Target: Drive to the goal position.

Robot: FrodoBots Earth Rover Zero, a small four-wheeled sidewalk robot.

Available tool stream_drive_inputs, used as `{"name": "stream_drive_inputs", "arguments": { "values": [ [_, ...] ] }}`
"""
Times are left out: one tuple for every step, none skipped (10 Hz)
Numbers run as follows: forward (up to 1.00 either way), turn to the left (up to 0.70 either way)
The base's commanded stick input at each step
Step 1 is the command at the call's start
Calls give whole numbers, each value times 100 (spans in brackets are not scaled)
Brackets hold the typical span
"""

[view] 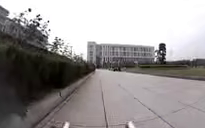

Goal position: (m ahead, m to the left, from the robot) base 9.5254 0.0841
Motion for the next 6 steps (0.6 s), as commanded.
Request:
{"name": "stream_drive_inputs", "arguments": {
  "values": [
    [60,0],
    [60,0],
    [60,0],
    [60,0],
    [60,0],
    [60,0]
  ]
}}
